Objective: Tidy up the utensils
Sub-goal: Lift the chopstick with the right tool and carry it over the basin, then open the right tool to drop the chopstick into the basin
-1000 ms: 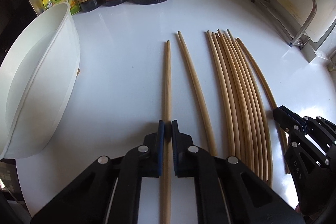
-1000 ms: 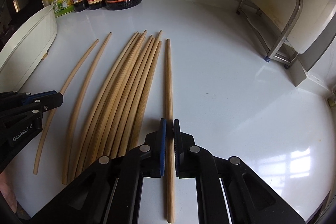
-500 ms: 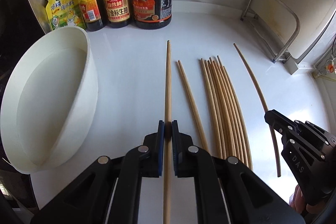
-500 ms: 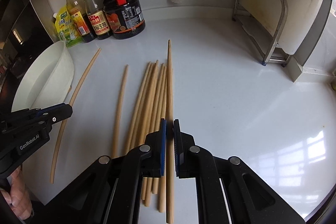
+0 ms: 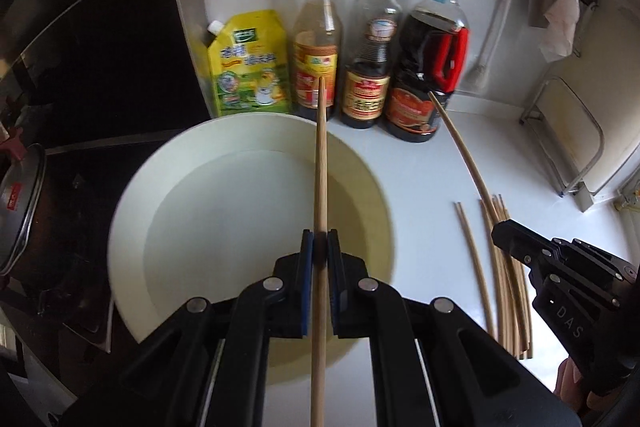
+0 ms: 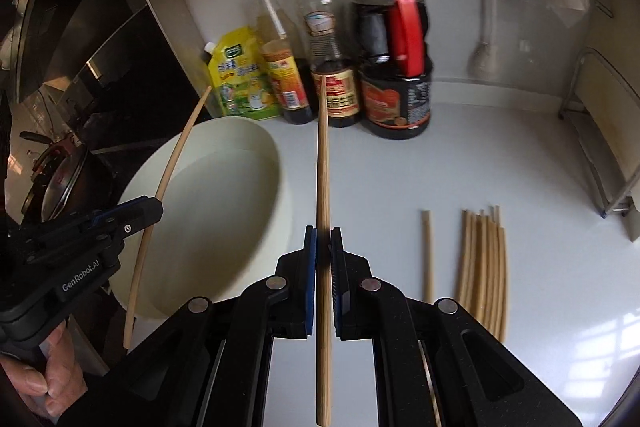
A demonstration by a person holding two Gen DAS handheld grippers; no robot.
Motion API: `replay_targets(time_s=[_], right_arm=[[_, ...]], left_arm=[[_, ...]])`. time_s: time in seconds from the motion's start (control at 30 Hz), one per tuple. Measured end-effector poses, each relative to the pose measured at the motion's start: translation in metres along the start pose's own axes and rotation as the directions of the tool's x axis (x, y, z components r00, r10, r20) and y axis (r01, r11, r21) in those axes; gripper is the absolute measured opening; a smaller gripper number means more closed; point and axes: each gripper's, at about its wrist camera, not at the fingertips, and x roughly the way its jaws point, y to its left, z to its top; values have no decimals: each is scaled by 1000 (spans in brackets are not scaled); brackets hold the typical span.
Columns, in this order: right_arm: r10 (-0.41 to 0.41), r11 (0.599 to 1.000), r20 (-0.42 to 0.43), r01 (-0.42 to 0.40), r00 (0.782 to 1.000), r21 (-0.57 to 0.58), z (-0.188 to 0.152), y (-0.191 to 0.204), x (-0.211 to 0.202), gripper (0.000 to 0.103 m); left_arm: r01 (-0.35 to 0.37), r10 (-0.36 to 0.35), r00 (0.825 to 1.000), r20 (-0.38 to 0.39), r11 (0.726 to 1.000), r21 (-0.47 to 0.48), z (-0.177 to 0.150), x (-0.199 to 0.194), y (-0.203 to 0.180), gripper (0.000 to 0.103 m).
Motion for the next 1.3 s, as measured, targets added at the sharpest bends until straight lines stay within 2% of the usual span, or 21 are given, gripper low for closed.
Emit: replay_targets(time_s=[0.23, 0.47, 0.77, 1.03, 1.17, 1.23, 1.3], right_arm=[[40, 997, -78, -44, 996, -56, 17, 64, 54, 7], [54, 996, -173, -66, 983, -61, 23, 98, 107, 7], [12, 999, -266, -23, 964, -37, 17, 101, 144, 7], [-4, 999, -296, -8, 955, -37, 12, 100, 155, 7], [-5, 1000, -287, -2, 958, -27, 13, 97, 151, 9], [-9, 1000, -275, 2, 961, -27, 14, 95, 146, 11], [-15, 999, -269, 7, 963, -31, 14, 94, 142, 11]], left_arm=[[-46, 43, 998, -55, 998, -47, 0, 30, 67, 8], [-34, 29, 994, -108, 998, -49, 2, 65, 96, 8], [-2, -7, 982, -187, 999, -48, 1, 102, 107, 8], [12, -24, 975, -222, 998, -55, -1, 118, 109, 9], [3, -16, 980, -198, 998, -68, -1, 114, 115, 36], [0, -13, 983, -184, 997, -71, 0, 111, 116, 41], [-3, -11, 984, -176, 997, -74, 1, 108, 118, 41]])
